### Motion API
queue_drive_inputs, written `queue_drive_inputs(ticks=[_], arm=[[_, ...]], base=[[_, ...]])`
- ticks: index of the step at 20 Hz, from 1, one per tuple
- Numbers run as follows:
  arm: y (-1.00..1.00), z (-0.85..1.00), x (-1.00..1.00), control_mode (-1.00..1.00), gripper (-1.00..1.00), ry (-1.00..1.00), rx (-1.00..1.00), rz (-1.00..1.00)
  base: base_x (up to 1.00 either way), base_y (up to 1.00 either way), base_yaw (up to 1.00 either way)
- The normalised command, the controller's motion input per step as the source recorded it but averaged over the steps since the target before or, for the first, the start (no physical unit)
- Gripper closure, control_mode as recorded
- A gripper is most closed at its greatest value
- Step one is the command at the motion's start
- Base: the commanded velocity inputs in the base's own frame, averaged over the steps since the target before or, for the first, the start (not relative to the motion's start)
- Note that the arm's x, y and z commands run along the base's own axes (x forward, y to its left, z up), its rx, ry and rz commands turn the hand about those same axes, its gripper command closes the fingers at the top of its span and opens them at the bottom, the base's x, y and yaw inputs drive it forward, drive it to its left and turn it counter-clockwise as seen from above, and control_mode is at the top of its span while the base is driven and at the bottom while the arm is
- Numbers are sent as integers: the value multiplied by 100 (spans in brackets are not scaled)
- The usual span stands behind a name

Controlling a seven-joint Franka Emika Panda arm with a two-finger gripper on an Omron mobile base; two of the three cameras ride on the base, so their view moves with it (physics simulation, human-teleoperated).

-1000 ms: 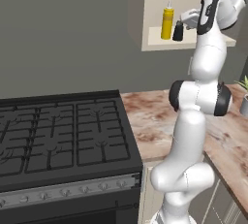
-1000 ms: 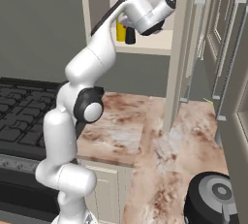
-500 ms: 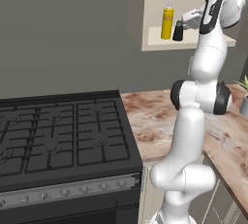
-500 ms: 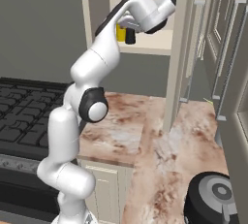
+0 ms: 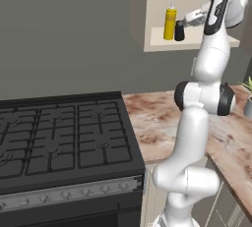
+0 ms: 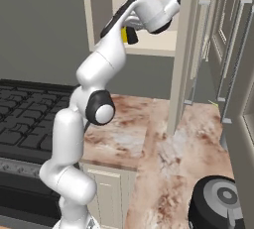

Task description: Move the mustard and shaker from the cabinet to the dining counter.

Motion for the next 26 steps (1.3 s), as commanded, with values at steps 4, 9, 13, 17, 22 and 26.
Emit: queue_drive_inputs(ticks=[4,9,13,17,22,26], arm=[[-5,0,0,-100,-100,-16,0,1],[-1,-1,0,-100,-100,-14,0,1],[0,-15,0,-100,-100,-6,0,0],[0,-20,0,-100,-100,-2,0,0],[3,-9,0,-100,-100,0,0,0],[13,0,15,-100,-100,0,0,0]], base=[[0,0,0],[0,0,0],[0,0,0],[0,0,0],[0,0,0],[0,0,0]])
